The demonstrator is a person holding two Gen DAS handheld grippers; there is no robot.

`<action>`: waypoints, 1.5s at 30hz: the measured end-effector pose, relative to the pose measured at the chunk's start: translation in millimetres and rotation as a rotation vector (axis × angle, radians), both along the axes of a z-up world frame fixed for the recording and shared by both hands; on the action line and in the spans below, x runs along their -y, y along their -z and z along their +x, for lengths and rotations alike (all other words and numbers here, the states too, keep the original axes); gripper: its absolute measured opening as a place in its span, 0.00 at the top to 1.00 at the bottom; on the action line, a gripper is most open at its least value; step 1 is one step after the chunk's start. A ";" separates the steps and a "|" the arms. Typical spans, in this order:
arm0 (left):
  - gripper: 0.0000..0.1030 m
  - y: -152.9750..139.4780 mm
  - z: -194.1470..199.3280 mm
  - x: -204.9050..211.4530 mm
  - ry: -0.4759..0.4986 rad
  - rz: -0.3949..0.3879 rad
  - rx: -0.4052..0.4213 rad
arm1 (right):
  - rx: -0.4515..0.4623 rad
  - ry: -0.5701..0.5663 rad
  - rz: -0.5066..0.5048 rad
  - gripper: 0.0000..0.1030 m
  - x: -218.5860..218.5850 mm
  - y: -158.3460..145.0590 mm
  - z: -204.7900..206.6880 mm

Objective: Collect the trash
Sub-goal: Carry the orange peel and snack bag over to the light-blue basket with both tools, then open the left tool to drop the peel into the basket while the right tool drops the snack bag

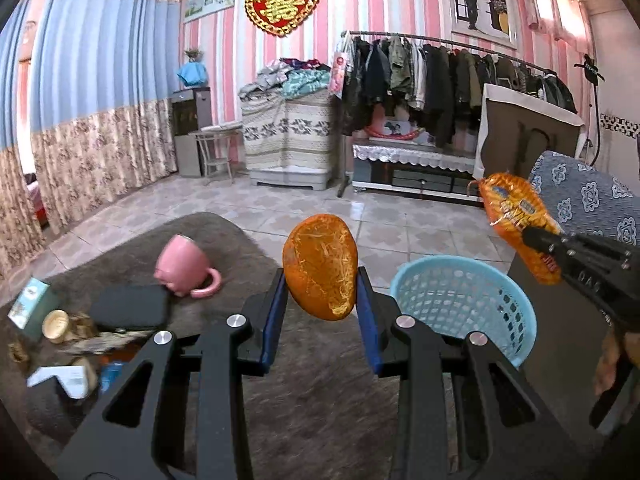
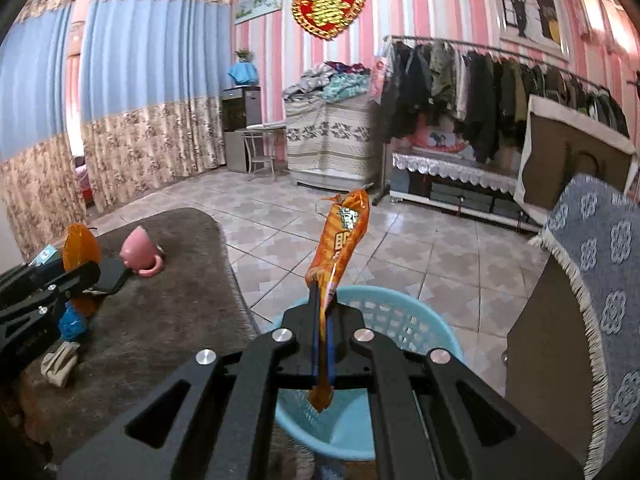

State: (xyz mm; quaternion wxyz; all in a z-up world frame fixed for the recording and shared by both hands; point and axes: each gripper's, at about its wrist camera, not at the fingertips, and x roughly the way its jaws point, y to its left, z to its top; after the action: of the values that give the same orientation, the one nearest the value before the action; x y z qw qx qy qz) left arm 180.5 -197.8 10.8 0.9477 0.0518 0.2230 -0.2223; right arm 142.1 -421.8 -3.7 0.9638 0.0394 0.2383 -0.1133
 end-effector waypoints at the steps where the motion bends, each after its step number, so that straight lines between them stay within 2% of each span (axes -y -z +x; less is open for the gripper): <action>1: 0.68 4.5 2.8 6.9 0.010 0.007 -0.004 | -0.013 0.013 0.000 0.97 5.8 7.2 1.4; 5: 0.68 20.2 15.2 35.5 0.036 0.038 -0.014 | -0.047 0.054 0.021 0.97 31.6 24.1 7.4; 11: 0.68 48.0 31.7 86.4 0.108 0.051 -0.066 | -0.101 0.091 -0.004 0.97 58.6 44.8 17.1; 18: 0.68 73.9 43.1 154.4 0.218 0.089 -0.107 | -0.105 0.137 0.054 0.97 91.7 59.4 17.8; 25: 0.65 90.2 64.9 192.8 0.268 0.122 -0.155 | -0.095 0.190 0.093 0.97 109.7 68.2 13.8; 28: 0.54 91.5 74.4 192.3 0.254 0.125 -0.165 | -0.097 0.186 0.102 0.97 109.8 70.7 16.6; 30: 0.37 90.1 76.5 183.6 0.238 0.122 -0.162 | -0.103 0.179 0.113 0.97 109.1 73.3 20.7; 34: 0.27 85.4 79.3 161.5 0.175 0.147 -0.129 | -0.125 0.147 0.106 0.97 97.6 77.3 32.2; 36: 0.17 83.1 80.1 147.4 0.144 0.139 -0.122 | -0.138 0.131 0.099 0.97 89.3 79.8 38.8; 38: 0.12 81.3 78.4 128.6 0.111 0.120 -0.108 | -0.148 0.115 0.100 0.97 81.0 83.2 45.6; 42: 0.11 78.7 76.6 110.3 0.066 0.152 -0.079 | -0.174 0.112 0.082 0.97 68.3 90.3 58.4; 45: 0.11 79.3 76.3 92.6 0.037 0.134 -0.101 | -0.186 0.120 0.075 0.97 58.7 94.4 68.0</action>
State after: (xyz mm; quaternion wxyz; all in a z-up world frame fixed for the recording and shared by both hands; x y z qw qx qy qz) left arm 256.8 -290.4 -68.5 0.9255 0.1078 0.2837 -0.2266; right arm 210.0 -480.5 -98.1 0.9267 0.0789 0.3282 -0.1651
